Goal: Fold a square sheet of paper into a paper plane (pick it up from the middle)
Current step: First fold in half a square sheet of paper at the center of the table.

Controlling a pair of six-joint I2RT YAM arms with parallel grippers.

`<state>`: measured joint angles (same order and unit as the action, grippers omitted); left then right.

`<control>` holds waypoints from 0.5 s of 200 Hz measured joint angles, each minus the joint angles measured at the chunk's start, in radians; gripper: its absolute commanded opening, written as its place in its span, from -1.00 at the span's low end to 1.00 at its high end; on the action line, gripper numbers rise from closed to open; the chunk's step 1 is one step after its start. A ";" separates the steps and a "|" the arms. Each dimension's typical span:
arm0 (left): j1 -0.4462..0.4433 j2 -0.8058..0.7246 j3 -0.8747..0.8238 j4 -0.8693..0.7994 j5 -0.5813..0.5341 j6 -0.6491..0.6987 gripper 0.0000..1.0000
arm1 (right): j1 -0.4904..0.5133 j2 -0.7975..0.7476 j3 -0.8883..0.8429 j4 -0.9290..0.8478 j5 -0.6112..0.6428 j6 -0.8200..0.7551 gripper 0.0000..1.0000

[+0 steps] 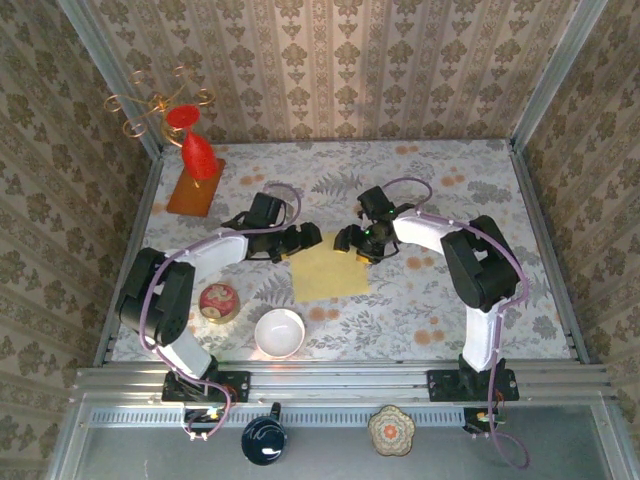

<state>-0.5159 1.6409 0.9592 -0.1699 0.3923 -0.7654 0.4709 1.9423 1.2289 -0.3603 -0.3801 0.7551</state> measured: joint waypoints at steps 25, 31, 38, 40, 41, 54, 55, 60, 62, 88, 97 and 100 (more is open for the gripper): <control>-0.050 0.000 -0.005 -0.003 -0.011 -0.041 0.79 | 0.019 0.000 -0.011 0.025 0.002 0.035 0.39; -0.061 0.000 -0.007 -0.003 -0.016 -0.050 0.79 | 0.021 -0.001 -0.016 0.033 0.002 0.042 0.39; -0.073 0.000 -0.011 -0.003 -0.019 -0.058 0.79 | 0.021 -0.005 -0.023 0.043 0.002 0.050 0.39; -0.076 0.000 -0.011 -0.003 -0.020 -0.060 0.79 | 0.021 -0.006 -0.026 0.047 0.002 0.055 0.38; -0.078 0.000 -0.012 -0.003 -0.021 -0.062 0.79 | 0.021 -0.006 -0.027 0.049 0.002 0.055 0.39; -0.093 0.000 -0.018 -0.003 -0.027 -0.075 0.79 | 0.021 -0.015 -0.044 0.070 0.004 0.070 0.39; -0.093 0.000 -0.018 -0.003 -0.028 -0.076 0.79 | 0.021 -0.016 -0.045 0.072 0.004 0.072 0.39; -0.097 0.001 -0.019 -0.003 -0.030 -0.081 0.79 | 0.021 -0.018 -0.050 0.078 0.005 0.078 0.39; -0.098 0.002 -0.019 -0.003 -0.032 -0.082 0.79 | 0.021 -0.019 -0.051 0.080 0.005 0.079 0.39; -0.099 0.017 -0.019 -0.002 -0.045 -0.100 0.80 | 0.021 -0.029 -0.069 0.104 0.006 0.100 0.38; -0.099 0.025 -0.019 -0.002 -0.052 -0.105 0.80 | 0.021 -0.032 -0.077 0.112 0.006 0.110 0.38; -0.099 0.028 -0.019 -0.002 -0.053 -0.106 0.80 | 0.021 -0.032 -0.078 0.114 0.006 0.111 0.38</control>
<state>-0.6147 1.6688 0.9398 -0.1722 0.3397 -0.8711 0.4919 1.9099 1.1507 -0.2466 -0.3737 0.8665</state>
